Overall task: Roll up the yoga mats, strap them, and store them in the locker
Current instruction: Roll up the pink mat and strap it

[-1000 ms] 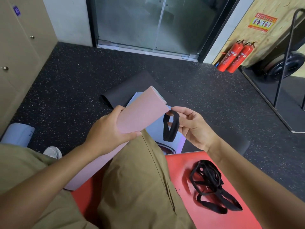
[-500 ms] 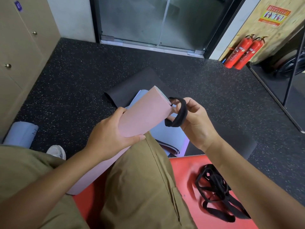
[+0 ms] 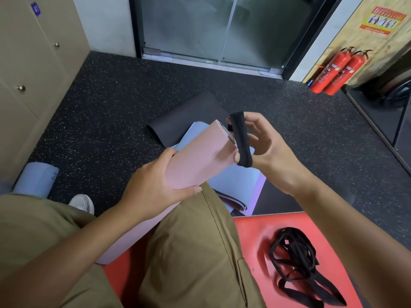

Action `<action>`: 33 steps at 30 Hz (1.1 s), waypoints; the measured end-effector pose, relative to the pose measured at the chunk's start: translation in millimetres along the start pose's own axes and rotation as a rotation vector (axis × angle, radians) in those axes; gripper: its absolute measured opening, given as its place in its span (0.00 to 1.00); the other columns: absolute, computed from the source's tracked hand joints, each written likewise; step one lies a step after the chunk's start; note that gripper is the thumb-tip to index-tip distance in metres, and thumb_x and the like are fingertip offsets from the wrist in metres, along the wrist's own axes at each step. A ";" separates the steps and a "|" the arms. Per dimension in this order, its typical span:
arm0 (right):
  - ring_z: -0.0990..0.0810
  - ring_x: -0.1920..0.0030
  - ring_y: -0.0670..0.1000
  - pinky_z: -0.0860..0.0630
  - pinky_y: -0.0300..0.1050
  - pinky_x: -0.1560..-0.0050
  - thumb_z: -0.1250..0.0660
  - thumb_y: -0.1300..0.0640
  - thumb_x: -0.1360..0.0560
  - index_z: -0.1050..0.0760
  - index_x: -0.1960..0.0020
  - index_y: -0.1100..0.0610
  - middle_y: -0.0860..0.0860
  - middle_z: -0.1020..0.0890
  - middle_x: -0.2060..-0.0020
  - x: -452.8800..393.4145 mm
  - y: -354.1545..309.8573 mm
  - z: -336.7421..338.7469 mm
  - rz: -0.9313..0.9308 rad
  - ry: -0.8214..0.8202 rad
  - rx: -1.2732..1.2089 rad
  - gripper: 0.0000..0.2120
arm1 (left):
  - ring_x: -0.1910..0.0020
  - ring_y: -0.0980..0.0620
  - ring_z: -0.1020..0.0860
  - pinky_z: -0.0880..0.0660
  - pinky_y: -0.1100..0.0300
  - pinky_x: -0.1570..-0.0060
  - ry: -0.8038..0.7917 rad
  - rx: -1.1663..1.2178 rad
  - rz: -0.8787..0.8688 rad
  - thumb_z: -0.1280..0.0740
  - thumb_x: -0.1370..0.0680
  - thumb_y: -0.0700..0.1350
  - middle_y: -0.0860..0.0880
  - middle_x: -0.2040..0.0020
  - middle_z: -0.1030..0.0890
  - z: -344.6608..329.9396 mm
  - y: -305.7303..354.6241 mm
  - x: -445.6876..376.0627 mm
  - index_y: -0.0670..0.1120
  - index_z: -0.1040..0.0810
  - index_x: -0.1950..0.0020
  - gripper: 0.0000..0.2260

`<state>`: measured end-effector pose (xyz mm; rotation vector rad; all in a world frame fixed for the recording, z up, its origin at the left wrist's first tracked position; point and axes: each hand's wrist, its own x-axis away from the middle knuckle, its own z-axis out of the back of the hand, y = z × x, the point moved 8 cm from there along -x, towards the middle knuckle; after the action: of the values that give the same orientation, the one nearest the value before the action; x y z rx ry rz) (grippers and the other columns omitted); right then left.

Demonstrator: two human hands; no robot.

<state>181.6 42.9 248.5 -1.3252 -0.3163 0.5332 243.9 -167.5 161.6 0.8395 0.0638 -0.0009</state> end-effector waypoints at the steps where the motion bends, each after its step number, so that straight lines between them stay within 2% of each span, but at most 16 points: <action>1: 0.24 0.33 0.53 0.26 0.50 0.38 0.22 0.59 0.31 0.29 0.30 0.52 0.48 0.24 0.34 -2.0 -5.0 -1.5 0.001 -0.025 0.036 0.31 | 0.55 0.50 0.21 0.27 0.52 0.63 -0.001 -0.002 -0.005 0.30 0.40 0.75 0.58 0.54 0.21 -0.2 0.2 0.3 0.60 0.32 0.44 0.32; 4: 0.24 0.32 0.52 0.20 0.54 0.42 0.20 0.58 0.33 0.29 0.31 0.49 0.45 0.24 0.35 -10.5 -17.6 -8.7 -0.017 -0.101 0.122 0.34 | 0.57 0.52 0.22 0.31 0.55 0.66 -0.005 -0.003 -0.021 0.29 0.40 0.75 0.58 0.56 0.22 -0.2 1.3 1.5 0.60 0.33 0.45 0.32; 6: 0.25 0.32 0.50 0.20 0.49 0.45 0.18 0.57 0.35 0.29 0.31 0.46 0.43 0.26 0.35 -17.7 -23.9 -16.0 -0.028 -0.147 0.203 0.36 | 0.58 0.53 0.22 0.33 0.56 0.67 -0.001 0.004 -0.028 0.29 0.40 0.75 0.58 0.57 0.22 1.2 1.6 2.0 0.59 0.33 0.47 0.31; 8: 0.26 0.32 0.49 0.23 0.45 0.44 0.17 0.59 0.35 0.29 0.31 0.47 0.42 0.27 0.34 -24.2 -29.7 -25.8 -0.017 -0.199 0.294 0.37 | 0.56 0.55 0.21 0.30 0.56 0.65 0.000 0.032 -0.023 0.29 0.40 0.74 0.59 0.55 0.20 3.9 1.0 3.6 0.59 0.32 0.46 0.31; 11: 0.25 0.35 0.49 0.24 0.47 0.39 0.16 0.59 0.36 0.29 0.31 0.49 0.46 0.26 0.36 -32.4 -38.6 -42.0 0.010 -0.248 0.365 0.38 | 0.54 0.58 0.20 0.23 0.52 0.59 0.012 0.104 -0.015 0.26 0.40 0.72 0.60 0.53 0.19 10.1 -0.9 9.8 0.60 0.29 0.43 0.32; 13: 0.23 0.40 0.47 0.25 0.44 0.42 0.16 0.57 0.38 0.28 0.32 0.49 0.47 0.24 0.40 -36.8 -45.4 -53.3 0.024 -0.265 0.368 0.38 | 0.54 0.59 0.19 0.22 0.52 0.58 0.029 0.156 -0.022 0.24 0.41 0.71 0.61 0.53 0.18 16.4 -0.9 16.0 0.59 0.28 0.43 0.32; 15: 0.22 0.44 0.45 0.26 0.41 0.44 0.16 0.56 0.39 0.28 0.33 0.48 0.46 0.23 0.43 -40.1 -51.9 -66.4 0.043 -0.288 0.378 0.37 | 0.55 0.59 0.19 0.23 0.54 0.60 0.058 0.205 -0.029 0.23 0.40 0.69 0.61 0.53 0.18 25.6 -2.2 22.1 0.60 0.28 0.46 0.30; 18: 0.22 0.42 0.47 0.23 0.42 0.44 0.15 0.55 0.40 0.27 0.35 0.48 0.45 0.23 0.43 -44.0 -64.7 -88.7 0.091 -0.314 0.416 0.37 | 0.53 0.59 0.19 0.25 0.61 0.61 0.083 0.286 -0.041 0.21 0.40 0.67 0.62 0.51 0.19 43.6 -6.2 30.2 0.61 0.28 0.47 0.28; 21: 0.23 0.41 0.48 0.24 0.41 0.42 0.14 0.55 0.40 0.26 0.36 0.49 0.46 0.23 0.42 -48.9 -81.4 -110.2 0.147 -0.332 0.441 0.37 | 0.48 0.56 0.18 0.22 0.55 0.55 0.067 0.399 -0.079 0.25 0.35 0.71 0.59 0.47 0.18 60.4 -9.3 38.4 0.57 0.27 0.39 0.32; 23: 0.23 0.40 0.48 0.25 0.42 0.40 0.14 0.55 0.40 0.25 0.36 0.49 0.46 0.23 0.42 -51.9 -91.7 -122.6 0.177 -0.344 0.471 0.37 | 0.41 0.53 0.20 0.24 0.56 0.46 0.161 0.453 -0.133 0.31 0.31 0.74 0.56 0.41 0.20 82.1 -4.9 47.5 0.55 0.29 0.32 0.35; 24: 0.23 0.40 0.48 0.25 0.43 0.40 0.14 0.54 0.41 0.25 0.36 0.49 0.46 0.22 0.42 -53.1 -96.3 -128.0 0.187 -0.349 0.485 0.37 | 0.38 0.51 0.22 0.25 0.57 0.42 0.246 0.465 -0.160 0.32 0.28 0.72 0.54 0.38 0.22 98.0 -0.8 52.6 0.53 0.30 0.30 0.34; 27: 0.24 0.40 0.48 0.25 0.46 0.39 0.14 0.52 0.41 0.24 0.37 0.48 0.45 0.22 0.44 -55.1 -107.9 -142.8 0.222 -0.364 0.523 0.36 | 0.43 0.49 0.22 0.25 0.55 0.42 0.454 0.468 -0.243 0.31 0.23 0.56 0.51 0.43 0.23 147.8 21.7 62.7 0.53 0.27 0.36 0.17; 29: 0.24 0.40 0.47 0.25 0.47 0.39 0.14 0.52 0.41 0.24 0.38 0.48 0.45 0.22 0.44 -55.8 -112.9 -150.5 0.230 -0.376 0.538 0.35 | 0.48 0.50 0.20 0.24 0.54 0.46 0.440 0.484 -0.233 0.31 0.23 0.51 0.52 0.49 0.20 164.8 34.8 60.9 0.52 0.25 0.42 0.11; 33: 0.24 0.40 0.46 0.25 0.44 0.40 0.14 0.52 0.41 0.24 0.38 0.48 0.45 0.21 0.45 -56.2 -120.7 -161.2 0.251 -0.384 0.574 0.35 | 0.55 0.51 0.17 0.20 0.49 0.49 0.385 0.602 -0.030 0.27 0.28 0.56 0.52 0.56 0.16 165.8 28.9 55.5 0.51 0.27 0.45 0.17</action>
<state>239.2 -139.2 333.7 -0.7015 -0.2827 1.0111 309.4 -270.2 290.4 1.4324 0.4558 0.1185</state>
